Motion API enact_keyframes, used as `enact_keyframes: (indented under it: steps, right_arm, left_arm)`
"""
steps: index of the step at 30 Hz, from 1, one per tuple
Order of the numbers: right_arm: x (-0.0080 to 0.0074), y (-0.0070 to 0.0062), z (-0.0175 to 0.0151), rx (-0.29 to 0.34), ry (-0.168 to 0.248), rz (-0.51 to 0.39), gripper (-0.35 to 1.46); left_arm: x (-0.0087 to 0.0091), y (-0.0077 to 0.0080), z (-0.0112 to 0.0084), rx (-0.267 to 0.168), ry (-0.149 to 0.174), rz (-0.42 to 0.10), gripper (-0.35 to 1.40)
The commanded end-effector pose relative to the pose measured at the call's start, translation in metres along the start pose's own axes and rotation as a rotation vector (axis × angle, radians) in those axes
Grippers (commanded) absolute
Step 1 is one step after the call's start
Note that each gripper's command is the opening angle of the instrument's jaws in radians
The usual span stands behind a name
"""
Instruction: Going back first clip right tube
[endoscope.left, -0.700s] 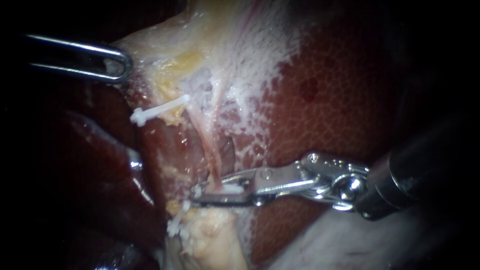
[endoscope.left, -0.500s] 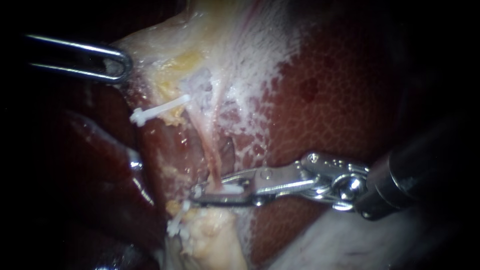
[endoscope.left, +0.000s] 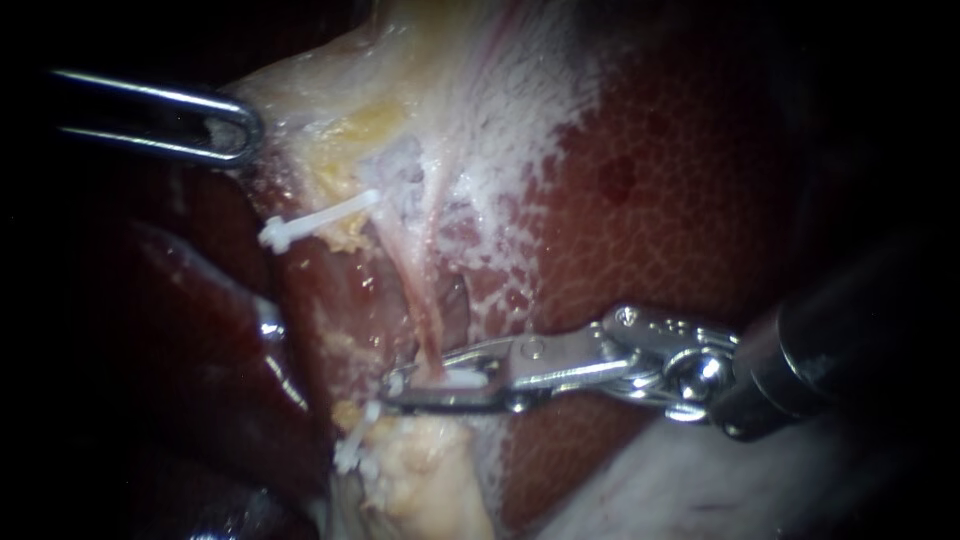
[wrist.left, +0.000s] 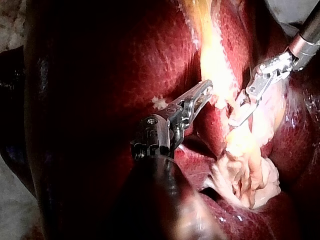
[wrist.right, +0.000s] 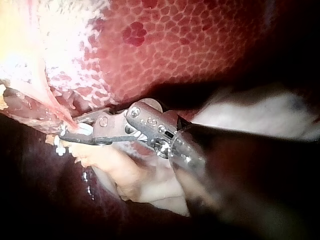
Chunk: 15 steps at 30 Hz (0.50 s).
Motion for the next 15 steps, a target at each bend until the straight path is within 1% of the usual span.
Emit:
enact_keyframes:
  steps: [1,4,5,6,9,12,15]
  right_arm:
    - [0.0000,0.0000,0.0000,0.000,0.001,0.000,-0.35]
    - [0.0000,0.0002,-0.0001,0.008,-0.003,0.000,-0.35]
    - [0.0000,0.0002,0.0000,0.008,-0.004,0.000,-0.28]
    - [0.0000,0.0003,0.0000,0.007,-0.003,0.000,-0.11]
    - [0.0000,0.0003,0.0003,0.006,-0.005,-0.018,0.20]
    - [0.0001,0.0004,0.0006,0.003,-0.010,-0.089,0.42]
    - [0.0003,0.0004,0.0011,-0.001,-0.015,-0.165,0.54]
  left_arm:
    - [0.0000,0.0000,0.0000,-0.001,0.000,0.000,-0.35]
    - [0.0000,0.0000,0.0000,-0.001,0.000,0.000,-0.35]
    - [0.0000,0.0000,0.0000,-0.001,0.000,0.000,-0.35]
    - [0.0000,0.0000,0.0000,-0.001,0.000,0.000,-0.35]
    - [0.0000,0.0000,0.0000,-0.001,0.000,0.000,-0.35]
    - [0.0001,0.0000,0.0000,-0.001,0.000,0.000,-0.35]
    - [0.0001,0.0000,0.0000,-0.001,0.000,0.000,-0.35]
